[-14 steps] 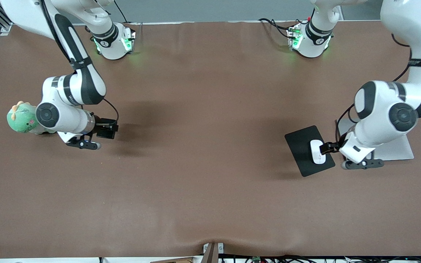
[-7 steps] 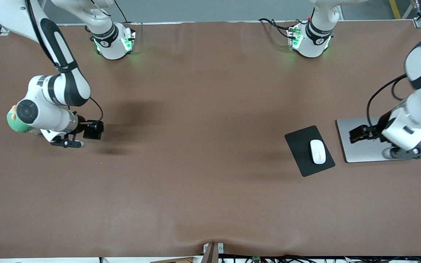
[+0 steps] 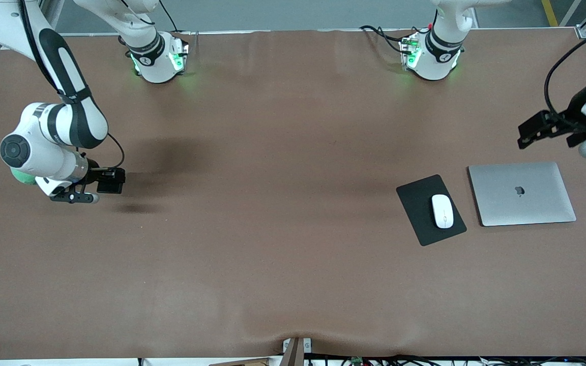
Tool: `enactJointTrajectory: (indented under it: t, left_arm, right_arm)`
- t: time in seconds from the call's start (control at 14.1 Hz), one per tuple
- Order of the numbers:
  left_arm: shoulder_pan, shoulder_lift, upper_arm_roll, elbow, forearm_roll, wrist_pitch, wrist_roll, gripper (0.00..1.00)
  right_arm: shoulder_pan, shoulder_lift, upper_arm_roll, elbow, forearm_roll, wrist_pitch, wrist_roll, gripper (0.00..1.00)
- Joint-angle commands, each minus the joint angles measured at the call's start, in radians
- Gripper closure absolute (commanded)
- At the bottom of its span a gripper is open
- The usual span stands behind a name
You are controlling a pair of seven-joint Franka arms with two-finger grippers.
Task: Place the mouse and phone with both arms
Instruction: 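Release the mouse and raise the left gripper while the right gripper carries the phone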
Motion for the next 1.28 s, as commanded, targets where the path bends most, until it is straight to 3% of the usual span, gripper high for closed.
enactJointTrajectory:
  t: [0.0, 0.36, 0.64, 0.71, 0.78, 0.85, 0.92, 1.21]
  left_arm:
    - [0.012, -0.062, 0.002, -0.024, 0.004, -0.028, 0.026, 0.00]
    - [-0.037, -0.168, 0.036, -0.113, -0.026, -0.019, 0.021, 0.00]
    - [-0.066, -0.145, 0.048, -0.111, -0.023, -0.004, 0.007, 0.00]
    - [-0.065, -0.144, 0.047, -0.111, -0.018, -0.005, 0.007, 0.00]
    - [-0.058, -0.148, 0.048, -0.111, -0.018, -0.014, 0.009, 0.00]
    - [-0.057, -0.153, 0.050, -0.110, -0.018, -0.025, 0.004, 0.00]
    - [-0.057, -0.154, 0.059, -0.105, -0.018, -0.031, 0.006, 0.00]
    - [-0.045, -0.159, 0.059, -0.102, 0.005, -0.050, 0.004, 0.00]
  right_arm:
    - [-0.050, 0.012, 0.017, -0.051, -0.020, 0.094, -0.049, 1.00]
    - [-0.078, 0.051, 0.017, -0.088, -0.020, 0.180, -0.082, 1.00]
    - [-0.095, 0.072, 0.016, -0.093, -0.020, 0.185, -0.082, 1.00]
    - [-0.098, 0.082, 0.016, -0.093, -0.020, 0.185, -0.082, 0.96]
    - [-0.098, 0.082, 0.016, -0.093, -0.020, 0.183, -0.082, 0.58]
    - [-0.099, 0.083, 0.016, -0.091, -0.020, 0.182, -0.082, 0.08]
    - [-0.101, 0.083, 0.016, -0.090, -0.020, 0.179, -0.082, 0.00]
    - [-0.102, 0.082, 0.017, -0.082, -0.020, 0.156, -0.080, 0.00]
